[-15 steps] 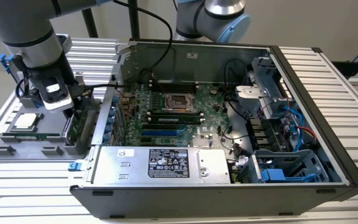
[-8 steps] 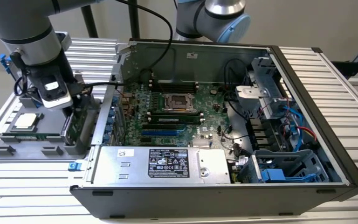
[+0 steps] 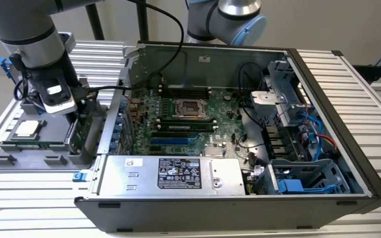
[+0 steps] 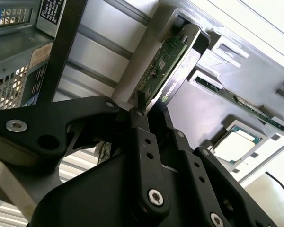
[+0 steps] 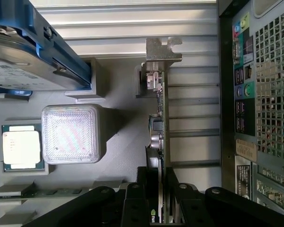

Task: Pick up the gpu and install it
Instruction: 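Pick up the gpu and move the gpu toward the slot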

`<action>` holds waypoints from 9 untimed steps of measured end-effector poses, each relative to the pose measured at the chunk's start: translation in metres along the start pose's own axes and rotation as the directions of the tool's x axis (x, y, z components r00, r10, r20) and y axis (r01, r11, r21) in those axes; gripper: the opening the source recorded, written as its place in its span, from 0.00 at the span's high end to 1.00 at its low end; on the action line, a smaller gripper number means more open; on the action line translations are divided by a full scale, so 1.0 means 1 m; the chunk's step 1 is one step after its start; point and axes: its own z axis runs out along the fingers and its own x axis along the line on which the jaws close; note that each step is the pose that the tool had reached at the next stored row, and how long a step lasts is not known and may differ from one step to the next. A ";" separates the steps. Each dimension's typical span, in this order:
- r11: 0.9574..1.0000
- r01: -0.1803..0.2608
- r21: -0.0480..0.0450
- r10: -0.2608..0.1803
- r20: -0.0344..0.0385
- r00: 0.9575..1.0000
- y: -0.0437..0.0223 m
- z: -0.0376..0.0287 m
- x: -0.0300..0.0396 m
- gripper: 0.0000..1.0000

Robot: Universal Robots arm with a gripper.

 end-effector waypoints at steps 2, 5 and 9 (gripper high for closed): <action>1.000 0.000 0.000 0.000 0.000 1.000 0.0000 -0.0003 0.0000 1.00; 1.000 0.000 0.000 0.000 0.000 1.000 0.0000 -0.0007 0.0000 1.00; 1.000 0.000 0.000 0.000 0.000 1.000 0.0000 -0.0016 0.0000 1.00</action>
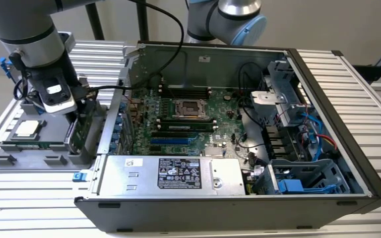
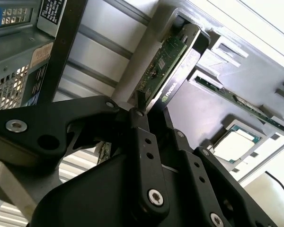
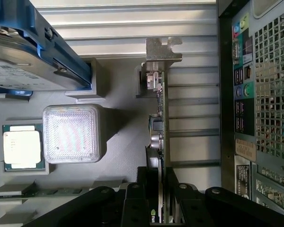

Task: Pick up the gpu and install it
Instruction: 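Pick up the gpu and move the gpu toward the slot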

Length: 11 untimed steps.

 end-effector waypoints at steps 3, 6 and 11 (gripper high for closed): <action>1.000 0.000 0.000 0.000 0.000 1.000 0.0001 -0.0008 -0.0001 1.00; 1.000 0.000 0.000 0.000 0.000 1.000 0.0001 -0.0018 -0.0001 1.00; 1.000 0.000 0.000 0.000 0.000 1.000 0.0002 -0.0032 -0.0001 1.00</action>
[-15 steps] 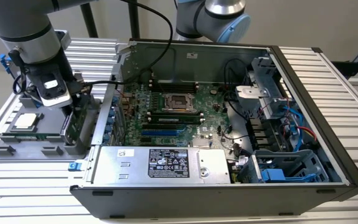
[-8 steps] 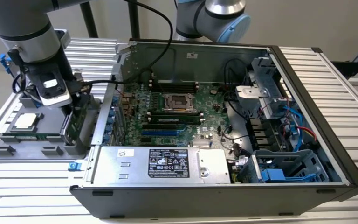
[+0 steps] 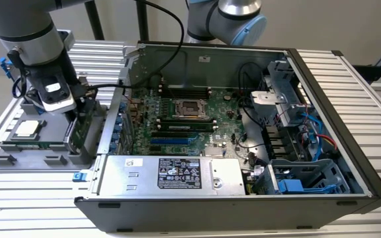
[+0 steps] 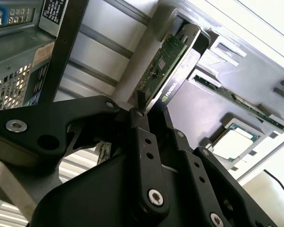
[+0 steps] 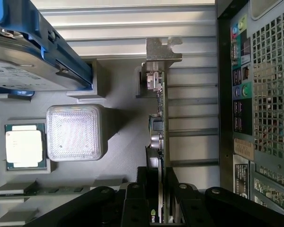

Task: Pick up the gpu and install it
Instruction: 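Pick up the gpu and move the gpu toward the slot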

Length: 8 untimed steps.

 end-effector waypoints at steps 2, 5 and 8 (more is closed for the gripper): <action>1.000 0.000 0.000 0.000 0.000 1.000 0.0000 -0.0004 0.0000 1.00; 1.000 0.000 0.000 0.000 0.000 1.000 0.0001 -0.0022 0.0000 1.00; 1.000 0.000 0.000 0.000 0.000 1.000 0.0002 -0.0045 -0.0001 1.00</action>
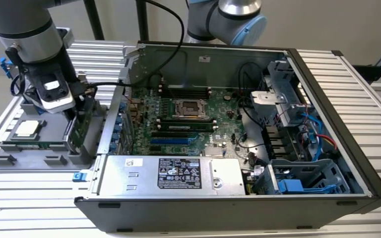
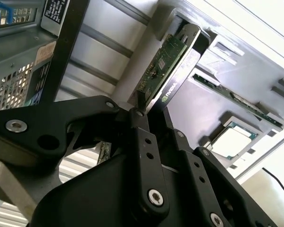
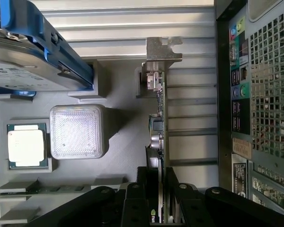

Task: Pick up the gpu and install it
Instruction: 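Pick up the gpu and move the gpu toward the slot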

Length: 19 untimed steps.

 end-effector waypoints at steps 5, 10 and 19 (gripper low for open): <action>1.000 0.000 0.000 0.000 0.000 1.000 0.0002 -0.0041 0.0000 1.00; 1.000 0.000 0.000 0.000 0.000 1.000 0.0003 -0.0074 -0.0001 1.00; 1.000 0.000 0.000 0.000 0.000 1.000 0.0006 -0.0127 -0.0002 1.00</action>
